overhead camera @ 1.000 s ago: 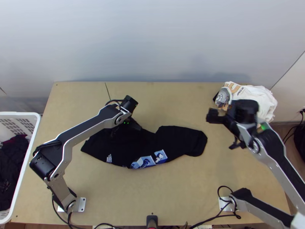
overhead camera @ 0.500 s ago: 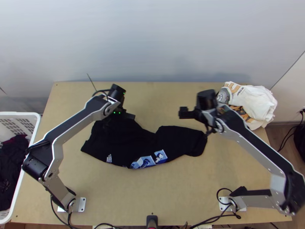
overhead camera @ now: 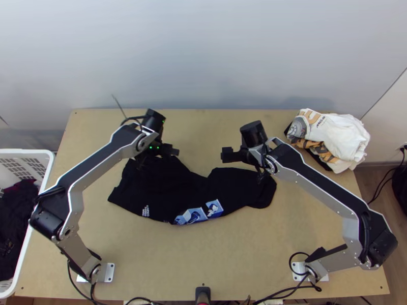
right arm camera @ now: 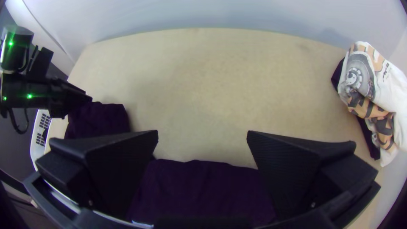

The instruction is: Fold the t-shirt

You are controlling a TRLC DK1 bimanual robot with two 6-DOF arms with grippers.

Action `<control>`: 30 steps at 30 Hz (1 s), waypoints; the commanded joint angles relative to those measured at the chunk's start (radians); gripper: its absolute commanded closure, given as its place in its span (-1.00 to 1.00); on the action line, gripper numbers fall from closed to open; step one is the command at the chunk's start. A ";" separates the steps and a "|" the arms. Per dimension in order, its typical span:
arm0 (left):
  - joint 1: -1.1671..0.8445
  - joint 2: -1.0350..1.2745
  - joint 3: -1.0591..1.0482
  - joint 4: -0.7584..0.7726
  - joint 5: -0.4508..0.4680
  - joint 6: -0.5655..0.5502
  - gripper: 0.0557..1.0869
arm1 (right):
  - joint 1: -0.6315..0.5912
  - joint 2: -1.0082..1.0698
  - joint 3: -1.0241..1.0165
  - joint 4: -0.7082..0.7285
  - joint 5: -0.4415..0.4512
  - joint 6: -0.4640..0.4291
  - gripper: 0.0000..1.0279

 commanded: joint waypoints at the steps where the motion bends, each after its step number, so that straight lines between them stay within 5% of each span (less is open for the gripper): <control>1: -0.054 0.080 0.055 -0.102 0.002 0.003 -0.64 | -0.009 -0.005 -0.017 -0.006 -0.003 -0.001 -0.90; 15: -0.064 0.177 0.068 -0.047 0.002 0.040 -0.69 | -0.029 -0.025 -0.033 -0.026 -0.010 -0.004 -0.90; 23: -0.057 0.175 0.022 0.039 0.002 0.078 0.29 | -0.047 -0.030 -0.034 -0.033 -0.010 -0.006 -0.90; 26: -0.055 0.174 0.017 0.046 0.002 0.092 0.40 | -0.052 -0.030 -0.034 -0.033 -0.010 -0.006 -0.90; 30: -0.057 0.174 0.019 0.057 0.002 0.098 0.82 | -0.053 -0.027 -0.034 -0.033 -0.010 -0.006 -0.90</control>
